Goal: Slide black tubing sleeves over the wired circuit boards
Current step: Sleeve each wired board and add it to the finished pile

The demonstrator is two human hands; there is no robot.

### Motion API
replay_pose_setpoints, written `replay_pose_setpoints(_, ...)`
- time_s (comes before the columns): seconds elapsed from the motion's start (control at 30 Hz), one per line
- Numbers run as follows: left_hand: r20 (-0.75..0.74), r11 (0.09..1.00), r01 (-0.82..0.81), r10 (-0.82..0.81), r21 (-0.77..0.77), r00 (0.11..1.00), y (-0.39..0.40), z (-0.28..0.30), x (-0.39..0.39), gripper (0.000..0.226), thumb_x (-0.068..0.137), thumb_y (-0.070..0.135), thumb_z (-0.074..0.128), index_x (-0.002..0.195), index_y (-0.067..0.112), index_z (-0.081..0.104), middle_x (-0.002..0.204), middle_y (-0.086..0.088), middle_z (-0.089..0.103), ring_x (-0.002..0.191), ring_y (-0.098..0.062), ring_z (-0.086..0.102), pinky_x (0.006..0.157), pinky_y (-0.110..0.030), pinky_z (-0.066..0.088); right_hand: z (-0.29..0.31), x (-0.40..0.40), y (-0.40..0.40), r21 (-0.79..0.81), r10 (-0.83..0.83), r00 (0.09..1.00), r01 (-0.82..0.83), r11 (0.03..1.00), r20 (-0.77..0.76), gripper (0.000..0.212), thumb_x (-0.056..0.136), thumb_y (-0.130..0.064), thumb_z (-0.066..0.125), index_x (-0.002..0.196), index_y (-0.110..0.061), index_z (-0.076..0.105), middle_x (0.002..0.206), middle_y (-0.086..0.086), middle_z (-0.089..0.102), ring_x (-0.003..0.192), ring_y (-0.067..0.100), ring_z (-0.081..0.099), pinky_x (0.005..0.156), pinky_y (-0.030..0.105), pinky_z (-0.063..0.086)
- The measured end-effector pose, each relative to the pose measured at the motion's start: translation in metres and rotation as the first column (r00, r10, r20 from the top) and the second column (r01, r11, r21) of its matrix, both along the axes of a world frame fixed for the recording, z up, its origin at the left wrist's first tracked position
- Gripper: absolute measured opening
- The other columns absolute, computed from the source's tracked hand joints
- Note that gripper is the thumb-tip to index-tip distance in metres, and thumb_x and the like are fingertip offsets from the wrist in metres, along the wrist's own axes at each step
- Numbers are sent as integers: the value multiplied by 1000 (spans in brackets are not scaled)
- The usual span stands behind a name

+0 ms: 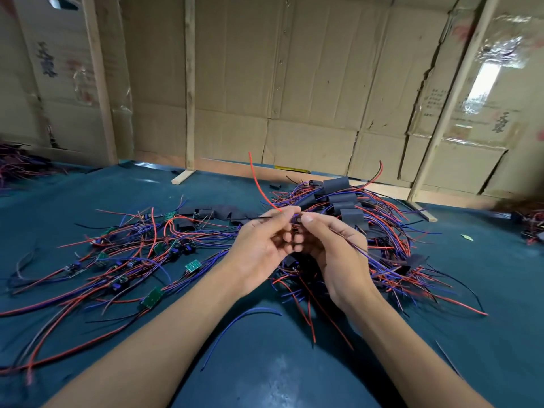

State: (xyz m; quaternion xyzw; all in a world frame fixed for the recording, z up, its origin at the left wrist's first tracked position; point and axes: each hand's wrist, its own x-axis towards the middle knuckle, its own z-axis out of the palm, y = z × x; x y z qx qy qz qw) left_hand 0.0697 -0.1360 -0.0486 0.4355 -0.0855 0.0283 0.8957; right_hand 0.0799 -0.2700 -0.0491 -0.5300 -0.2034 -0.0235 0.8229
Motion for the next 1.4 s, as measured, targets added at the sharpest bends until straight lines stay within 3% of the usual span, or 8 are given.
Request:
replay_pose_setpoints(0.3, -90, 953, 19, -48, -303, 995, 10, 7, 0, 15, 88, 18, 68, 94, 5, 74, 81, -1, 68, 69, -7, 66, 56, -18, 53, 11, 0, -4, 231, 119, 986, -90, 969, -113, 29, 77, -7, 73, 106, -1, 74, 82, 11, 69, 69, 20, 65, 61, 28, 56)
replay_pose_setpoints(0.47, -15, 989, 126, -128, -75, 992, 0, 4, -4, 16, 83, 19, 69, 82, 4, 75, 71, -7, 65, 64, -11, 65, 52, -17, 51, 10, -4, 0, 150, 243, 965, -227, 962, -95, 19, 83, -12, 68, 99, -5, 77, 83, 9, 70, 71, 14, 66, 62, 24, 55)
replay_pose_setpoints(0.73, -71, 980, -125, 115, -154, 991, 0, 6, 1, 16, 78, 15, 73, 92, 6, 68, 75, -3, 70, 62, -7, 65, 55, -19, 53, 12, 2, -5, 231, 117, 980, -78, 970, -162, 25, 79, -9, 71, 104, -6, 76, 79, 4, 66, 66, 10, 61, 58, 22, 52)
replay_pose_setpoints(0.93, -102, 992, 68, -58, 105, 993, -1, 15, 10, 15, 84, 24, 76, 83, 9, 73, 71, -4, 69, 54, -9, 62, 44, -17, 44, 13, -3, 3, 223, 80, 984, -42, 974, -161, 24, 80, -17, 70, 99, -7, 79, 82, 6, 71, 65, 10, 63, 59, 21, 55)
replay_pose_setpoints(1.03, -199, 965, -180, 217, 191, 956, 16, 17, 40, 15, 89, 23, 74, 79, 15, 65, 66, 2, 66, 47, -6, 55, 41, -18, 37, 10, -3, 2, 220, -17, 985, 55, 974, -170, 17, 84, -12, 68, 95, -2, 76, 79, 6, 69, 63, 12, 60, 56, 20, 51)
replay_pose_setpoints(1.1, -36, 711, -467, 567, 526, 823, 43, 11, 63, 18, 94, 20, 68, 78, 20, 62, 72, -1, 65, 55, -14, 55, 52, -24, 43, 8, -2, 2, 182, -79, 984, 109, 977, -163, 12, 92, -6, 64, 94, 1, 73, 79, 7, 69, 62, 13, 60, 54, 21, 50)
replay_pose_setpoints(1.2, 459, -44, -509, 504, 860, 731, 93, -10, 94, 10, 95, 17, 60, 95, 19, 69, 98, -8, 66, 89, -26, 62, 85, -32, 47, 5, -3, 6, 128, -114, 987, 128, 983, -111, 16, 96, -3, 61, 87, 0, 74, 82, 8, 71, 62, 14, 62, 54, 22, 50)
replay_pose_setpoints(1.4, 275, -556, -100, 239, 825, 931, 117, -23, 135, 46, 103, 36, 47, 148, 33, 42, 139, -16, 51, 131, -34, 42, 105, -41, 31, -6, -5, 16, -47, -162, 985, 164, 985, 55, 22, 93, -18, 68, 77, -4, 76, 75, 7, 70, 59, 16, 56, 54, 26, 47)
